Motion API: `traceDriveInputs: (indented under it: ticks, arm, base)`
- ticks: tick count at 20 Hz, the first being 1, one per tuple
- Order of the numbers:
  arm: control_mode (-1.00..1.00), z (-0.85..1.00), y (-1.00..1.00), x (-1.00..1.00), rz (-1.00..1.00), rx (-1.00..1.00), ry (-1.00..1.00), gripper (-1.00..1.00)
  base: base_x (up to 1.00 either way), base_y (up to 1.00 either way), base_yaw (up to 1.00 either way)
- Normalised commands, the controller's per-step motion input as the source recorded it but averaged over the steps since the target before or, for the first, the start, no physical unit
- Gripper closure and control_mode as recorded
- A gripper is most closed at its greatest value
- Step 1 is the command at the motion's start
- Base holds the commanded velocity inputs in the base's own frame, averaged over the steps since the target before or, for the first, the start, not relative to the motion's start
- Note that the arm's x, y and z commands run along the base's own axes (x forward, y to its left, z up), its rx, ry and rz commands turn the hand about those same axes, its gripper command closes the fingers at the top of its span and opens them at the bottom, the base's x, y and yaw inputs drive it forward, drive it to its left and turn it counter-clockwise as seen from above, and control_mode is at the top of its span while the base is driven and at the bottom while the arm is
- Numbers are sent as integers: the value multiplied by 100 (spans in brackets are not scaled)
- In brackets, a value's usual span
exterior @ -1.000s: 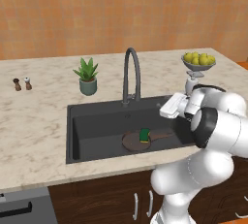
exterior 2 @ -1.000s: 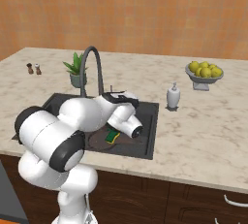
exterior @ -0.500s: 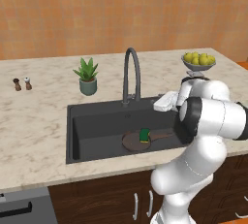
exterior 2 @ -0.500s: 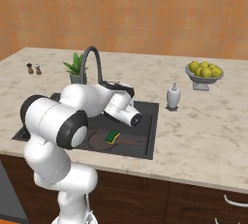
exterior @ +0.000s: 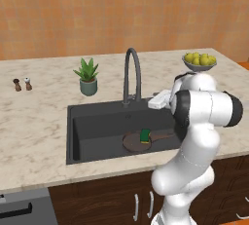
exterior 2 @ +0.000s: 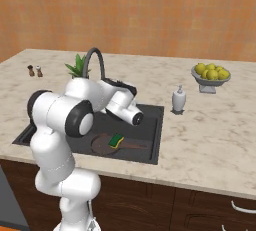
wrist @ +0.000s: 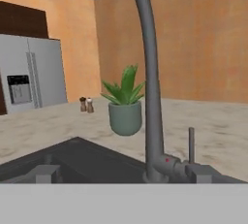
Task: Pick the pan and sponge and place them into the sink. Then turn on the water.
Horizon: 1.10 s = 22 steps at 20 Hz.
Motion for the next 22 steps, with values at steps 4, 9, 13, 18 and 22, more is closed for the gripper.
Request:
traceDriveInputs:
  ticks: [4, 9, 13, 18, 22]
  arm:
    - [-100, -14, 12, 47, 0, 0, 0, -100]
    - [-100, -8, 1, 45, 0, 0, -3, -100]
    - [-100, -2, 0, 26, 0, 0, -11, -100]
    - [-100, -7, 0, 24, 0, 0, -13, -100]
    - [-100, -9, 2, 37, 0, 0, -8, -100]
  base:
    - [0, 0, 0]
    - [0, 0, 0]
    - [0, 0, 0]
    - [0, 0, 0]
    - [0, 0, 0]
